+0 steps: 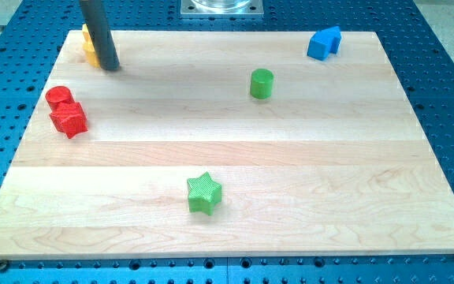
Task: Keep the green blocks together at the bottom center of the board
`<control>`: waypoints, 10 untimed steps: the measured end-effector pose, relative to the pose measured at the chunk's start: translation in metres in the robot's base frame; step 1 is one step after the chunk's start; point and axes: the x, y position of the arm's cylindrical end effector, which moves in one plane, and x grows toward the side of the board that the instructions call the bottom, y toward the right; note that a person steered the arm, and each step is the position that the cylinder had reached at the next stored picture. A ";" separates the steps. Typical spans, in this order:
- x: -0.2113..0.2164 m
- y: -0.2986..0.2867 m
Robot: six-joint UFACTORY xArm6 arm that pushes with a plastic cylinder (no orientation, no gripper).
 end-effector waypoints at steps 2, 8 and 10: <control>-0.020 0.124; 0.110 0.201; 0.142 0.125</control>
